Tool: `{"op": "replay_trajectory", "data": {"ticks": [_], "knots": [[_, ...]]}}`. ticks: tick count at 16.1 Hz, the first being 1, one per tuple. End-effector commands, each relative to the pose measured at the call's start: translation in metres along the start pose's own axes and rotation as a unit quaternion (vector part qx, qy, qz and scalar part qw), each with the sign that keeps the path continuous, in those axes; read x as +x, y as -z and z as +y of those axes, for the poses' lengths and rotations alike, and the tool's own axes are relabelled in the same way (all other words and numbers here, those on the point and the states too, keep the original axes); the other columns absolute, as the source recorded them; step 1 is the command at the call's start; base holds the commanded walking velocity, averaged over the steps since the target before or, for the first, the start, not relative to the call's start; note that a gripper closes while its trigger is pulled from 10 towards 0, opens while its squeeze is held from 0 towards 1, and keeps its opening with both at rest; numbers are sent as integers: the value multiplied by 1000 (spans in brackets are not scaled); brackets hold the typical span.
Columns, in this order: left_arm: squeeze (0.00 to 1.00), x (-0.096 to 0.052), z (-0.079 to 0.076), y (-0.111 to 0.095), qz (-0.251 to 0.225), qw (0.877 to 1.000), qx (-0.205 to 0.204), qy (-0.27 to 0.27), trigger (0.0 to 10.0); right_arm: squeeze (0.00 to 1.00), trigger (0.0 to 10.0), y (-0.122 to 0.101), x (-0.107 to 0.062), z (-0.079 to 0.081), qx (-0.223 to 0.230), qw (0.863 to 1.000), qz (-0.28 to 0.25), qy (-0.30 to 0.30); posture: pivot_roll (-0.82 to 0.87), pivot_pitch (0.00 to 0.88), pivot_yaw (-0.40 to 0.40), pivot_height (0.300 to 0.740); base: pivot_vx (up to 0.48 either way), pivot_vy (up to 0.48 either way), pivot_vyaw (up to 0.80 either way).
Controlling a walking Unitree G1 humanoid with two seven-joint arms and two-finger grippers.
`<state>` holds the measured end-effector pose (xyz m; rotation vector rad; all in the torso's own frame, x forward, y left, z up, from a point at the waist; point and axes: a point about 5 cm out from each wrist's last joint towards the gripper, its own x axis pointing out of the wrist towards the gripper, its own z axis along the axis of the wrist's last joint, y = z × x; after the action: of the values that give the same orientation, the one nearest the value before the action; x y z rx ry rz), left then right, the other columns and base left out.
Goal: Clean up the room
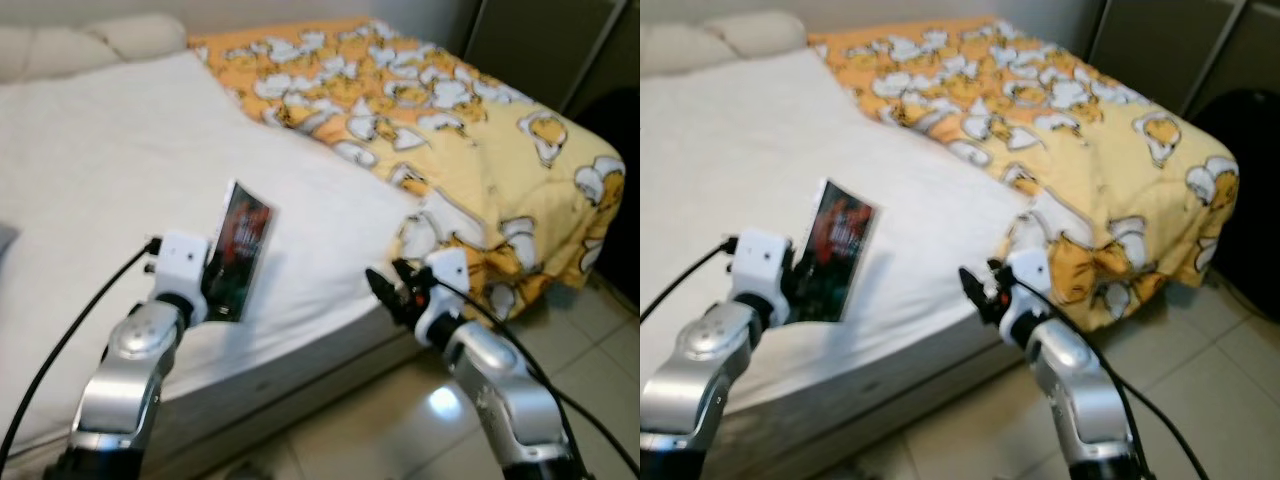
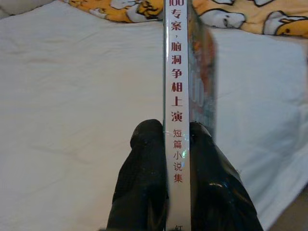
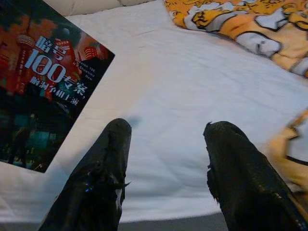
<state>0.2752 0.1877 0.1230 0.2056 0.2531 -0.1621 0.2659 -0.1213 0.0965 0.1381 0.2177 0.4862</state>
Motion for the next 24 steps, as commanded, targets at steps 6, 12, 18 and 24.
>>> {"op": "replay_trajectory", "data": {"ticks": [6,12,18,24], "knots": [[0,-2,5,-7,-16,1000,8,-12,10000,0,10000,-7,3,3,-12,1000,-10,-9,-12,0,-17,740,0,359,0],[0,1,3,-11,-28,999,12,-12,10000,0,10000,-8,3,-1,-13,1000,-7,-4,-15,0,-16,740,0,0,0],[0,2,5,-12,-23,1000,0,-19,10000,0,10000,-8,4,-1,-13,1000,-4,-5,-13,0,-14,740,0,0,0],[0,12,3,-8,1,990,-142,-9,10000,0,10000,-16,-1,1,-13,999,6,-47,-2,0,-47,740,0,0,0]]}}
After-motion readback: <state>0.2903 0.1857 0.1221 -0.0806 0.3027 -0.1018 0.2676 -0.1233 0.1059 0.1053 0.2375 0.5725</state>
